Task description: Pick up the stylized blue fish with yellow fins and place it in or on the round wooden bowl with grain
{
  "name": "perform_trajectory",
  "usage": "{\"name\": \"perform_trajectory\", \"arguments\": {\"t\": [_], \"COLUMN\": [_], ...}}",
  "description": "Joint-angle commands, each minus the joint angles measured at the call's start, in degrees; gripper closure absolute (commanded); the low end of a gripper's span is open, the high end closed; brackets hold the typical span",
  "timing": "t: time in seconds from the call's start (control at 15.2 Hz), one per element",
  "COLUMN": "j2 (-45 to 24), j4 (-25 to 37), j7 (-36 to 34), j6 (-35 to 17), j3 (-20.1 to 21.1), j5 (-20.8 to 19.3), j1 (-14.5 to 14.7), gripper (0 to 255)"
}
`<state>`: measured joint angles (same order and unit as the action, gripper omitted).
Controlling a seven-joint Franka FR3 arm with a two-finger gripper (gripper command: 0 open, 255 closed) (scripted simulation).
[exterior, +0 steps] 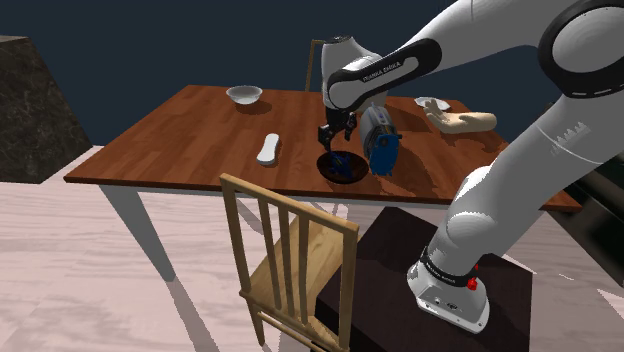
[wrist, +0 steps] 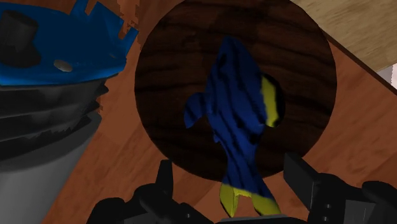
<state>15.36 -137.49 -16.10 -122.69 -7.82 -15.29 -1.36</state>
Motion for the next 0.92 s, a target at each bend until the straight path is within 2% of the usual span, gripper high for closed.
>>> {"name": "perform_trajectory", "arguments": {"t": [0.0,0.07,0.33,0.86], "j2": [0.0,-0.02,2.75,2.75], "j4": [0.0,0.01,4.76,4.76], "j7": [0.0,0.01,0.37,0.37], "j6": [0.0,-0.01,7.64,7.64], "j3": [0.0,-0.01,1.07,1.08], "j5": [0.0,0.0,1.04,1.04], "j1": [0.0,0.0,0.72,0.71], "gripper": [0,0,0,0]}}
